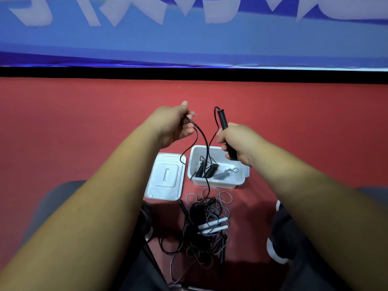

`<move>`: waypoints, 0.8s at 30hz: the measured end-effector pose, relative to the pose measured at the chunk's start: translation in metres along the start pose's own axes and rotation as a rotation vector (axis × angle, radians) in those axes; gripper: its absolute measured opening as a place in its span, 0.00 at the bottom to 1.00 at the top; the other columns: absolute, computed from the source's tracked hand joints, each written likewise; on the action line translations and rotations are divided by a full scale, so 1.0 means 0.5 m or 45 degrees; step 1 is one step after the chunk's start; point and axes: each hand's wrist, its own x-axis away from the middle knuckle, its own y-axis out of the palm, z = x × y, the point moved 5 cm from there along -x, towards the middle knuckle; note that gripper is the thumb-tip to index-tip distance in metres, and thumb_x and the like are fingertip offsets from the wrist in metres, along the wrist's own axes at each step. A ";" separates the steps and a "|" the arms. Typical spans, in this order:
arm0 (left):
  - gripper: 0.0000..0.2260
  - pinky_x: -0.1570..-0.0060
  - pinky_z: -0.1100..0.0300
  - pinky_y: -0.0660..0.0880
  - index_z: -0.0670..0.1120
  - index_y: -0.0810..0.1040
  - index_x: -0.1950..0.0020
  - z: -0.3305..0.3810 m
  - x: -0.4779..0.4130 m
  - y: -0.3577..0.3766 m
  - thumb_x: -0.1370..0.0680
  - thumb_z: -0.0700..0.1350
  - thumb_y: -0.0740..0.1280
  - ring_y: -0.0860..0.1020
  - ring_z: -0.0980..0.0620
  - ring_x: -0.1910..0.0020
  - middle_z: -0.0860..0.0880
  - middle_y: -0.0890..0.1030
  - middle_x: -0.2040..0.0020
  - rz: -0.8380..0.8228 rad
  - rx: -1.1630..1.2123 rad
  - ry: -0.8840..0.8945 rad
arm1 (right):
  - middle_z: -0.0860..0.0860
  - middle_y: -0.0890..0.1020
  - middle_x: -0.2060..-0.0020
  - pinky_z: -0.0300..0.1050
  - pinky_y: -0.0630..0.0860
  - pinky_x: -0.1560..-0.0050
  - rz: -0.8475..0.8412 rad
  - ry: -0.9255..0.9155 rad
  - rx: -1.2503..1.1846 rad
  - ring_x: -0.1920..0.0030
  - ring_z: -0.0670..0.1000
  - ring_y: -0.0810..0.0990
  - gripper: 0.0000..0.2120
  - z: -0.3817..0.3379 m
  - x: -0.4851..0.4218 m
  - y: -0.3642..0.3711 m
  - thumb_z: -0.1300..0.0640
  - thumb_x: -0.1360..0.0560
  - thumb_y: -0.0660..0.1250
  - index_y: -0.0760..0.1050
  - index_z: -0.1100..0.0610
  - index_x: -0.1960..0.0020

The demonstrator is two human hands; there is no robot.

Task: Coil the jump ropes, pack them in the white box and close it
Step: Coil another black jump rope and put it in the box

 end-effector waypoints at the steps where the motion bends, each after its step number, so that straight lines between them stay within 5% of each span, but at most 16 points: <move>1: 0.16 0.68 0.64 0.80 0.42 0.80 0.46 0.001 -0.001 0.001 0.14 0.54 0.62 0.76 0.57 0.72 0.54 0.75 0.69 -0.005 0.057 -0.006 | 0.52 0.76 0.63 0.43 0.71 0.65 -0.020 0.010 -0.022 0.69 0.49 0.72 0.11 0.003 0.002 0.004 0.67 0.25 0.63 0.78 0.52 0.55; 4: 0.16 0.67 0.64 0.81 0.40 0.79 0.43 0.004 -0.008 -0.009 0.15 0.54 0.65 0.80 0.56 0.72 0.51 0.79 0.66 0.041 0.270 0.001 | 0.52 0.79 0.57 0.40 0.69 0.69 -0.161 0.037 -0.008 0.71 0.48 0.70 0.18 0.011 0.011 0.019 0.66 0.28 0.63 0.87 0.51 0.48; 7: 0.15 0.66 0.62 0.82 0.38 0.78 0.49 0.006 -0.015 -0.026 0.15 0.51 0.66 0.84 0.53 0.69 0.47 0.79 0.61 0.116 0.448 0.016 | 0.50 0.83 0.55 0.41 0.68 0.69 -0.297 0.047 0.011 0.70 0.48 0.68 0.13 0.016 0.015 0.032 0.60 0.26 0.68 0.90 0.53 0.49; 14: 0.08 0.56 0.53 0.86 0.36 0.74 0.44 0.012 -0.014 -0.030 0.13 0.42 0.62 0.87 0.46 0.61 0.40 0.83 0.61 0.108 0.611 0.024 | 0.52 0.87 0.58 0.41 0.68 0.72 -0.192 -0.092 -0.010 0.73 0.48 0.70 0.12 0.009 0.011 0.018 0.54 0.25 0.78 0.86 0.57 0.44; 20: 0.10 0.48 0.48 0.85 0.35 0.73 0.38 -0.026 -0.009 0.007 0.16 0.38 0.58 0.87 0.42 0.51 0.40 0.86 0.47 -0.042 -0.054 -0.071 | 0.54 0.89 0.55 0.39 0.70 0.70 -0.077 -0.053 -0.237 0.75 0.45 0.68 0.12 -0.001 -0.003 -0.004 0.56 0.22 0.73 0.85 0.60 0.41; 24: 0.11 0.41 0.49 0.79 0.41 0.79 0.36 -0.070 0.019 0.046 0.16 0.36 0.61 0.83 0.46 0.47 0.45 0.86 0.43 -0.372 -0.696 -0.097 | 0.51 0.89 0.58 0.37 0.72 0.72 -0.010 0.015 -0.318 0.76 0.43 0.68 0.10 -0.008 -0.023 -0.033 0.56 0.19 0.69 0.85 0.58 0.42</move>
